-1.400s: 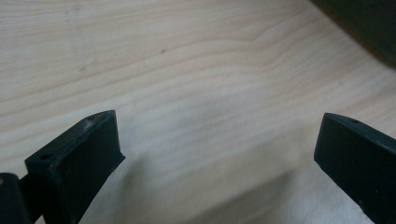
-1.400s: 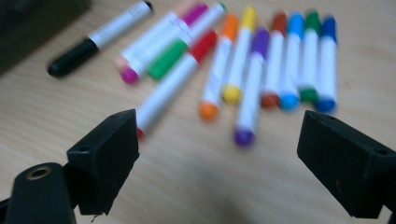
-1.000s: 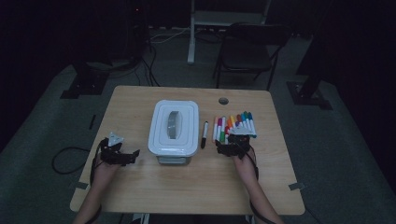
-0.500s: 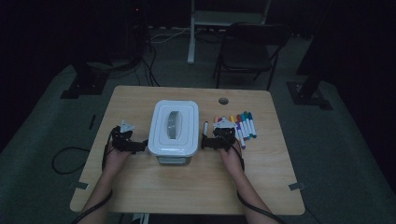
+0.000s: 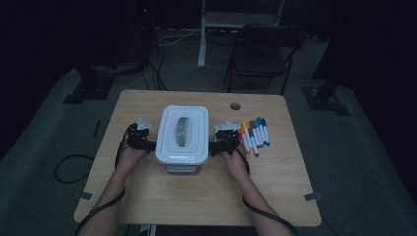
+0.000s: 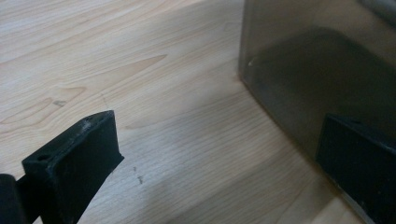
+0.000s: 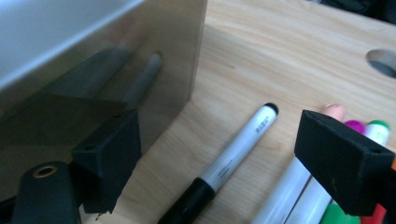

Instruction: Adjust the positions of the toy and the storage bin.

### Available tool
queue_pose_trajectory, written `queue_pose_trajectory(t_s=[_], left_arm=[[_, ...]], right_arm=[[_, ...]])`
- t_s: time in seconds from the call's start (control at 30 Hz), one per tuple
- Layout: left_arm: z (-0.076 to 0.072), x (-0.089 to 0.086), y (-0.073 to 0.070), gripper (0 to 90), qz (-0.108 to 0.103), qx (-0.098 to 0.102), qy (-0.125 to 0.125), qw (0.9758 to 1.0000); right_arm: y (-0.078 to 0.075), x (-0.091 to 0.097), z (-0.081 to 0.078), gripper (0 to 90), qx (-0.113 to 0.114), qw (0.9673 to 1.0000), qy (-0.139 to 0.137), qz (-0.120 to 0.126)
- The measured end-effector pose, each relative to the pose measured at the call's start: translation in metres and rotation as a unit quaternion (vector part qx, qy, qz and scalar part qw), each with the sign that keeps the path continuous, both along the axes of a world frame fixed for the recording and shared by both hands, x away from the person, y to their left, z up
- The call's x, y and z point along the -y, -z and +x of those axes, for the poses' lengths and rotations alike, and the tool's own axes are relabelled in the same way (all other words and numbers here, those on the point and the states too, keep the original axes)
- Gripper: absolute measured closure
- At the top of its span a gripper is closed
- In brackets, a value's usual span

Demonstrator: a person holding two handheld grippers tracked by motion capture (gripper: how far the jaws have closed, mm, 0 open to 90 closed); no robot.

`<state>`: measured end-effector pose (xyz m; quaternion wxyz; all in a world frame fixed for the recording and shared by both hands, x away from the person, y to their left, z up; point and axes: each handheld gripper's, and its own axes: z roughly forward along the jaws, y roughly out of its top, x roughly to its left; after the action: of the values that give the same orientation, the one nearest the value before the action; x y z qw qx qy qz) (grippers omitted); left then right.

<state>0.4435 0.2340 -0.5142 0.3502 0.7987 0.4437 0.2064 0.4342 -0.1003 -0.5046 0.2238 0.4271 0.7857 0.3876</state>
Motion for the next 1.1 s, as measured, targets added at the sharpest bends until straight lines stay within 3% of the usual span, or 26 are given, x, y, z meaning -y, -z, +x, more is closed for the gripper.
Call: queue_pose_trajectory(t_s=[0.1, 0.13, 0.23, 0.6, 1.1], left_arm=[[0.0, -0.001, 0.0, 0.4, -0.008, -0.004, -0.003, 1.0], [0.0, 0.0, 0.0, 0.4, -0.006, -0.002, -0.004, 1.0], [-0.002, 0.002, -0.002, 0.5, 0.005, 0.0, -0.005, 1.0], [-0.018, 0.007, -0.007, 0.6, 0.024, 0.006, 0.0, 0.9997], [-0.055, 0.021, -0.011, 0.6, 0.064, 0.0, 0.053, 0.9965]], right_arm=[[-0.001, 0.0, 0.0, 14.8, -0.002, 1.0, 0.001, 0.007], [-0.002, 0.002, 0.001, 16.4, -0.013, 0.9996, 0.0, 0.026], [-0.002, 0.004, 0.0, 17.9, -0.012, 0.9993, -0.008, 0.036], [-0.005, 0.001, -0.016, 20.1, 0.003, 0.9993, -0.029, 0.025], [-0.007, 0.018, -0.059, 21.4, 0.007, 0.9961, -0.046, 0.075]])
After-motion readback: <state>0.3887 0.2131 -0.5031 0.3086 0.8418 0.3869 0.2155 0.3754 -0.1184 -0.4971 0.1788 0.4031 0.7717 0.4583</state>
